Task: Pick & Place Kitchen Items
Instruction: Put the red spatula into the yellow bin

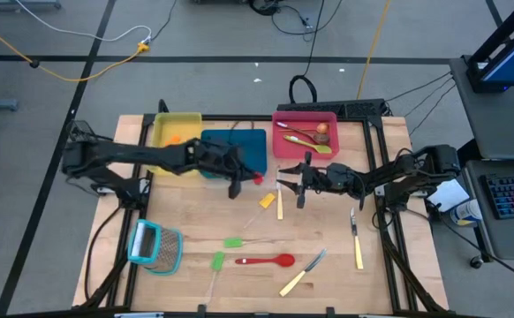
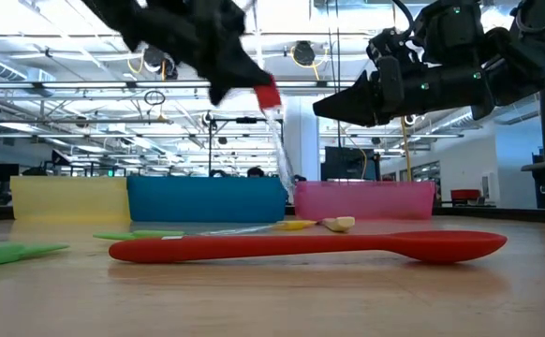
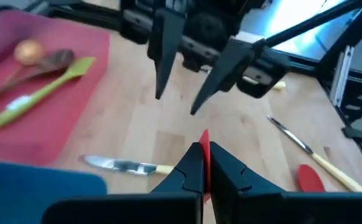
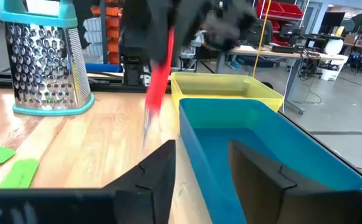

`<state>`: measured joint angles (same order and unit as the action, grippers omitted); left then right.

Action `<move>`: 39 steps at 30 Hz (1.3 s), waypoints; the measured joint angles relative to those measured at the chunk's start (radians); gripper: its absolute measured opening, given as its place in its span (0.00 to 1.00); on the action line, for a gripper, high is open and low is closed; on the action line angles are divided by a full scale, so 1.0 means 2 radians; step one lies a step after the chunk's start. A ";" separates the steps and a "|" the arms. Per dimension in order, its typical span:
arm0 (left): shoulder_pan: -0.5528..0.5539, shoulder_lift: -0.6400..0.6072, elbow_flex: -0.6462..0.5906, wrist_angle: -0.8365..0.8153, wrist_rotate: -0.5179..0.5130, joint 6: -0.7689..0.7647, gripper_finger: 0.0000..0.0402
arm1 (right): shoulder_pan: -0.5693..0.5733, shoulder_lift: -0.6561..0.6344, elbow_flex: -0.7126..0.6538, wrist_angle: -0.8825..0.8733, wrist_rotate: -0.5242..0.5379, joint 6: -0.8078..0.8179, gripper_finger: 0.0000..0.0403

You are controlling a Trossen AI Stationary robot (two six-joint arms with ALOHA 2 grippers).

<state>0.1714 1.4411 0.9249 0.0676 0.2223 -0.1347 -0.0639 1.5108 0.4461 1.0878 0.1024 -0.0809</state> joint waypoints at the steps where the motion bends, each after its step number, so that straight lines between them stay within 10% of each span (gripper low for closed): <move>1: -0.001 -0.020 0.000 -0.020 -0.010 -0.003 0.01 | 0.000 0.000 0.000 -0.001 0.000 -0.004 0.36; 18: 0.104 -0.232 0.154 -0.596 -0.315 -0.111 0.01 | -0.003 0.000 0.000 0.000 0.000 -0.105 0.38; 25: 0.204 -0.225 0.154 -0.676 -0.275 -0.105 0.01 | -0.019 0.000 0.000 0.002 -0.001 -0.110 0.38; 39: 0.353 -0.042 0.123 -0.542 -0.159 0.026 0.01 | -0.025 0.000 0.000 0.013 -0.002 -0.107 0.38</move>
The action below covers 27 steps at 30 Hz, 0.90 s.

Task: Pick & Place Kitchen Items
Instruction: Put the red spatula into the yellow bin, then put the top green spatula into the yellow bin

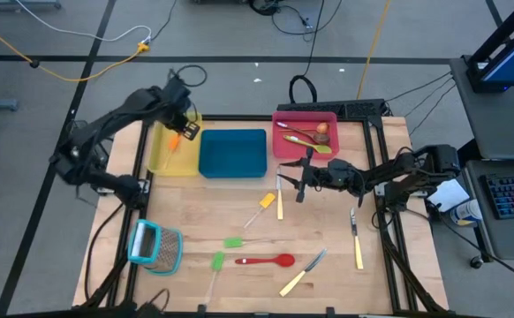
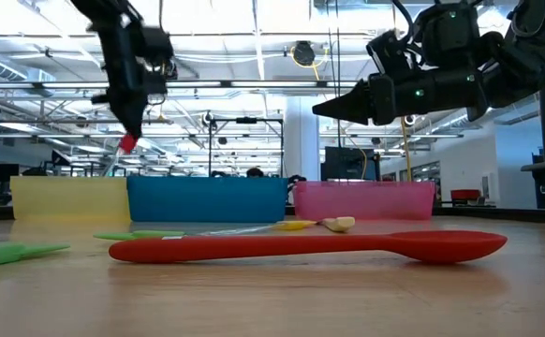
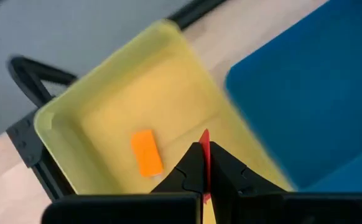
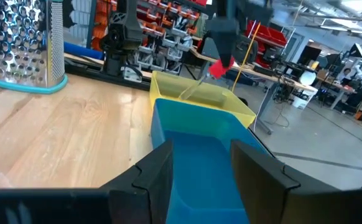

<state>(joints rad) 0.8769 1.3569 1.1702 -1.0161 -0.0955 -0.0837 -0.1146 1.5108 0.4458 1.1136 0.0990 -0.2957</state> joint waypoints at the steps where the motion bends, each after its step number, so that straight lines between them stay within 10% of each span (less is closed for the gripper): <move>1: 0.008 0.017 0.000 -0.001 0.003 0.004 0.01 | 0.000 0.000 0.000 -0.002 0.000 0.004 0.38; 17: 0.072 0.179 -0.001 0.018 0.042 0.002 0.05 | 0.000 0.000 0.000 -0.028 0.000 0.070 0.37; 27: 0.071 0.185 -0.001 0.025 -0.033 -0.024 0.20 | 0.001 0.000 0.000 -0.036 0.000 0.094 0.37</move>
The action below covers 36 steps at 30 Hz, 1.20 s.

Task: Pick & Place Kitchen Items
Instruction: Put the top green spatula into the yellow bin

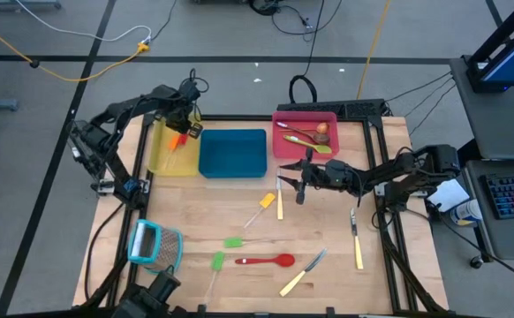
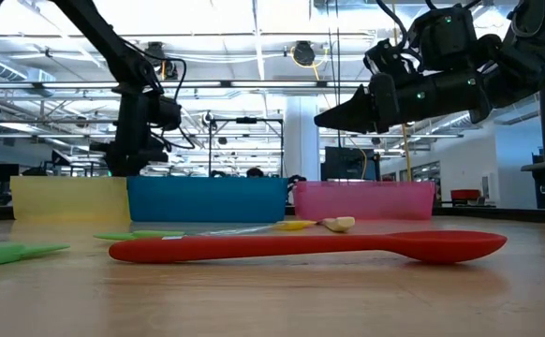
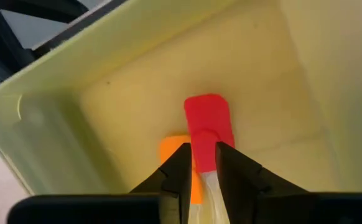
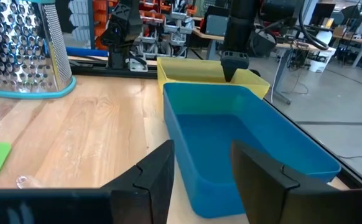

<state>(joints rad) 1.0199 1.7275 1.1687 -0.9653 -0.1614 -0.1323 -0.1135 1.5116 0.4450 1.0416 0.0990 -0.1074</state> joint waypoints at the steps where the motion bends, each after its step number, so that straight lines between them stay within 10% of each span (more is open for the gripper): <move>1: 0.000 0.000 0.000 0.000 0.000 -0.001 0.20 | 0.000 0.000 0.000 0.000 0.000 0.004 0.37; 18: -0.033 -0.142 0.000 -0.002 0.012 0.007 0.17 | 0.000 0.000 0.000 0.000 0.000 0.022 0.36; 27: -0.164 -0.290 0.001 0.031 0.013 -0.014 0.17 | 0.002 0.000 0.000 0.000 0.001 0.044 0.35; 36: -0.317 -0.310 0.001 0.056 0.013 -0.042 0.17 | 0.002 0.000 0.000 0.000 0.000 0.051 0.35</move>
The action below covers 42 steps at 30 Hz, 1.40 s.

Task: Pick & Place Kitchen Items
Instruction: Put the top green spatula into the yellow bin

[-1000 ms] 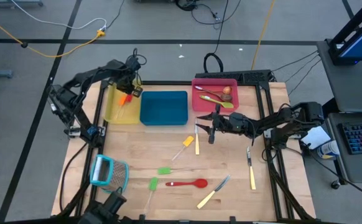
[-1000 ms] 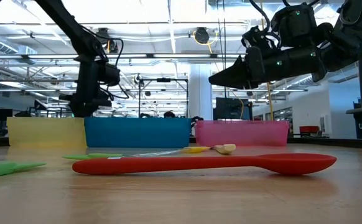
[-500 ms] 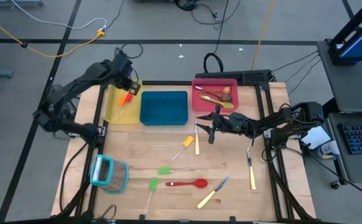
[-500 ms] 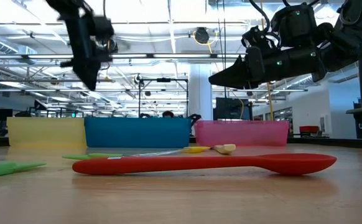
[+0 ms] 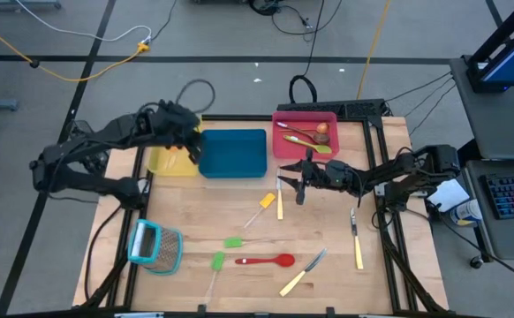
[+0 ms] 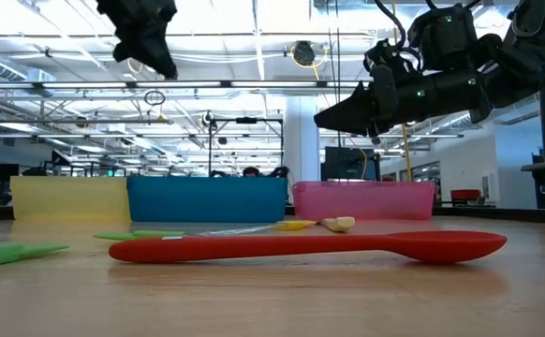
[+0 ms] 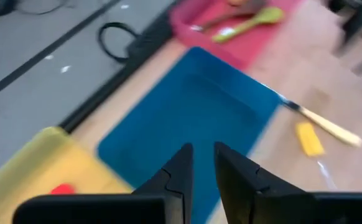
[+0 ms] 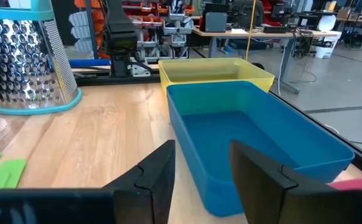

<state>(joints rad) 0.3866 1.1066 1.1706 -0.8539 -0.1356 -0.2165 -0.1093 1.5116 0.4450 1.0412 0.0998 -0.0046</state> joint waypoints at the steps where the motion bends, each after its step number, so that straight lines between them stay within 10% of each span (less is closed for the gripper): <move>1: -0.017 0.005 0.000 0.001 0.000 0.000 0.17 | 0.000 0.000 0.000 0.000 0.000 -0.001 0.35; 23: -0.264 0.108 -0.016 0.048 -0.075 0.030 0.17 | 0.000 0.000 0.000 -0.022 0.001 -0.021 0.35; 42: -0.294 0.079 -0.281 0.442 -0.013 -0.067 0.17 | 0.000 0.000 0.000 -0.022 0.001 -0.019 0.35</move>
<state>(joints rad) -0.2021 1.2649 0.6096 0.0303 -0.1623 -0.3501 -0.1096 1.5116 0.4450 0.9966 0.1021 -0.0417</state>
